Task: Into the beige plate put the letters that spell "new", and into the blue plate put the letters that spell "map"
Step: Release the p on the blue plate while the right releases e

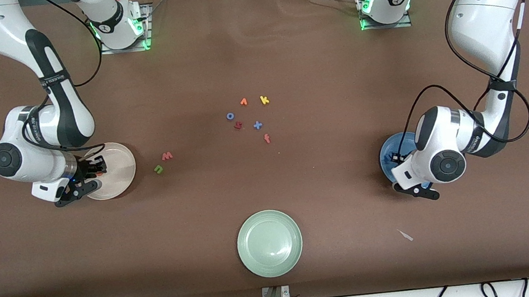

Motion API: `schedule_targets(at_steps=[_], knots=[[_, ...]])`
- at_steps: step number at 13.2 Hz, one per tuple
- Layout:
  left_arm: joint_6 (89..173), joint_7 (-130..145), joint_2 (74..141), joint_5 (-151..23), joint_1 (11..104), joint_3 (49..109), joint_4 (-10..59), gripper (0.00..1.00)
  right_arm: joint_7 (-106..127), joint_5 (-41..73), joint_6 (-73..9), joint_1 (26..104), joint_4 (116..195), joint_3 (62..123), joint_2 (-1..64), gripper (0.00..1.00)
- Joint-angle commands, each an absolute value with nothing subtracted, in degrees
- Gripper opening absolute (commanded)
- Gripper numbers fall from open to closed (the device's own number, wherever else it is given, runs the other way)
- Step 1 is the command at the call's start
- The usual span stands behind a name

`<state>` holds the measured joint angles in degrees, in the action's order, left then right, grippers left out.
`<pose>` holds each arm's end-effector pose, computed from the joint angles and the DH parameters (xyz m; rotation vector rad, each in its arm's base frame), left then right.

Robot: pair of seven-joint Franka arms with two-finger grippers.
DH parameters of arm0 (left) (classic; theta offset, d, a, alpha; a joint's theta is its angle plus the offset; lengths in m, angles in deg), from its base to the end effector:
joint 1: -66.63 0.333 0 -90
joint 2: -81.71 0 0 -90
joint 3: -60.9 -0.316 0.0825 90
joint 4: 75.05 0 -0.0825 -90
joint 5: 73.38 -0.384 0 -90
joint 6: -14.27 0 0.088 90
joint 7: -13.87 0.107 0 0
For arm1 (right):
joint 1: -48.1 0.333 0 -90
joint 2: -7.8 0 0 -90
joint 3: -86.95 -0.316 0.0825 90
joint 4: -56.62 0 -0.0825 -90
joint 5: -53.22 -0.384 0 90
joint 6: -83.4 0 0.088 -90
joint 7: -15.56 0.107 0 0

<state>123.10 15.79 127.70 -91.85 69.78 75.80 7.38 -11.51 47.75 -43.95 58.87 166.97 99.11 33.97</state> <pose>0.6826 -0.0890 0.2016 -2.9481 0.5126 0.4527 0.6082 -0.0071 0.2443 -3.0572 -0.6178 0.2324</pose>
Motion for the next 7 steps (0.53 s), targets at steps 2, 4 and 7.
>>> schedule_targets(at_steps=[2,4,7], knots=[[120.8,17.6,121.6,-93.0,70.2,76.5,7.2,1.00,-10.7,48.0,-44.7,59.4,167.8,99.0,33.7,0.64],[120.3,17.5,117.8,-92.7,69.6,77.0,7.0,1.00,-7.5,48.0,-44.5,60.0,167.6,98.6,33.7,0.65],[119.6,17.5,112.4,-87.2,70.1,77.1,6.4,1.00,2.0,47.9,-44.7,64.6,167.0,98.0,33.7,0.65]])
